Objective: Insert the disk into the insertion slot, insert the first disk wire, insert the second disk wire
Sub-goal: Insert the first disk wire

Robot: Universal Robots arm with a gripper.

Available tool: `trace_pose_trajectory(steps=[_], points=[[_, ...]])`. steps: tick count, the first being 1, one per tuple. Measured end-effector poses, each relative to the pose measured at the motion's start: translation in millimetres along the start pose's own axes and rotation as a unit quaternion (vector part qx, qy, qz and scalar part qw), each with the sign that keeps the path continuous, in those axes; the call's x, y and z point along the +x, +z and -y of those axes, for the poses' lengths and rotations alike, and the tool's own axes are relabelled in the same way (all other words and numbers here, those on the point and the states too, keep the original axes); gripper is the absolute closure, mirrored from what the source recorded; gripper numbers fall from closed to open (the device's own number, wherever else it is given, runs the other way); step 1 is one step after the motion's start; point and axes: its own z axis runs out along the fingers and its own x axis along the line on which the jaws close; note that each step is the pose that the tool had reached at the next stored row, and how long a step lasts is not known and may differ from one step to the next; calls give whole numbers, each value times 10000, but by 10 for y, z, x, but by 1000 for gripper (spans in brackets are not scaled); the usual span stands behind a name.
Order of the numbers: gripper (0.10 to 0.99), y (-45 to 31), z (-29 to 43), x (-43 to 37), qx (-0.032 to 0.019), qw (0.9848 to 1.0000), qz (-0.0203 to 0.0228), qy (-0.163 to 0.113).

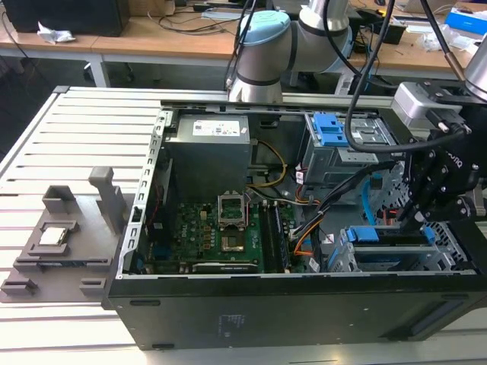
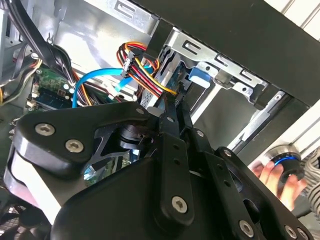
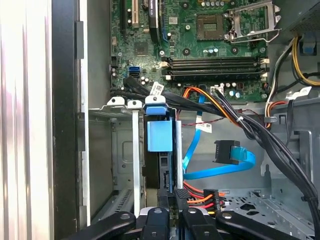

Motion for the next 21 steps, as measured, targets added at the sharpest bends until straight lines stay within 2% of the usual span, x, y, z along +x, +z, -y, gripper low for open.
trace_pose_trajectory(steps=[3,5,10,21], points=[[918,4,1,0,-7,10000,4,57],[918,9,3,-1,-50,10000,2,53],[918,15,25,-2,-53,10000,-5,54],[918,65,20,-5,-53,10000,-5,54]])
